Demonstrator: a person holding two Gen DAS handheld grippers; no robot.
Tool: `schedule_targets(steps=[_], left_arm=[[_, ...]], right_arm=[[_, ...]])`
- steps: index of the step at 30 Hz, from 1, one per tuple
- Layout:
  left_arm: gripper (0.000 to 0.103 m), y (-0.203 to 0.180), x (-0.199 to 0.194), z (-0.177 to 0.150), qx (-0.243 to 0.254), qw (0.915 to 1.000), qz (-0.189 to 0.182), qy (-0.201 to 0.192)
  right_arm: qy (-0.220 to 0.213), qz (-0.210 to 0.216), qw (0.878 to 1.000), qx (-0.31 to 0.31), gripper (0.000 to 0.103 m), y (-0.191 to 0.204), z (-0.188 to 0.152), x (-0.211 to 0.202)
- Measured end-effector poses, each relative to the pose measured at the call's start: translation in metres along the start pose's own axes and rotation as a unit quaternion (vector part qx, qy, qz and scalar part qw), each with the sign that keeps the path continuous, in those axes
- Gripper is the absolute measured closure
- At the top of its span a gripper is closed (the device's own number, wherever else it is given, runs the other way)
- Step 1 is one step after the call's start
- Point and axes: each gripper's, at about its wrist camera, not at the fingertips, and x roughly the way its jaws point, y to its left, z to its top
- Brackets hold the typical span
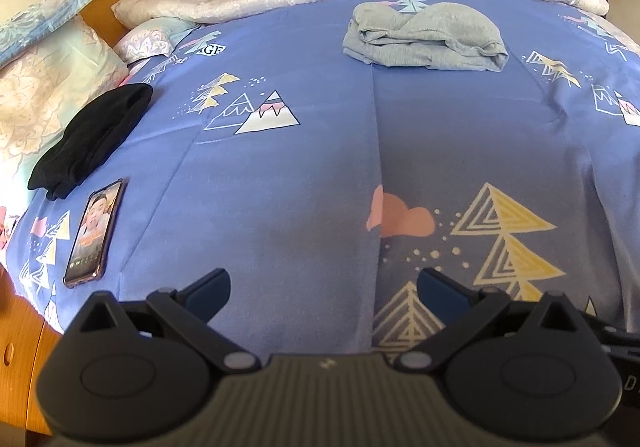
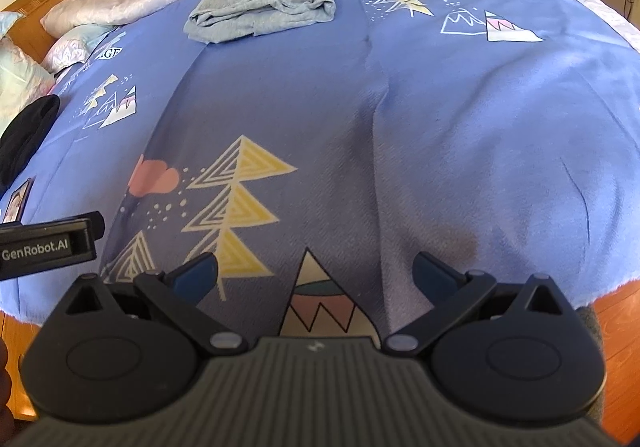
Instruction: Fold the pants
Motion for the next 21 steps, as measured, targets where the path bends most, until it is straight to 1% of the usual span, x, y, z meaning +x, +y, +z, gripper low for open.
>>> schedule_targets(steps=[7, 21], left_arm=[[0.000, -0.003, 0.001, -0.003, 0.007, 1.0000, 0.004, -0.001], [0.000, -0.004, 0.008, -0.005, 0.012, 0.9997, 0.016, 0.011]], right_arm=[[0.007, 0.000, 1.000, 0.003, 0.000, 0.000, 0.000, 0.003], [0.031, 0.008, 0.999, 0.019, 0.000, -0.005, -0.003, 0.011]])
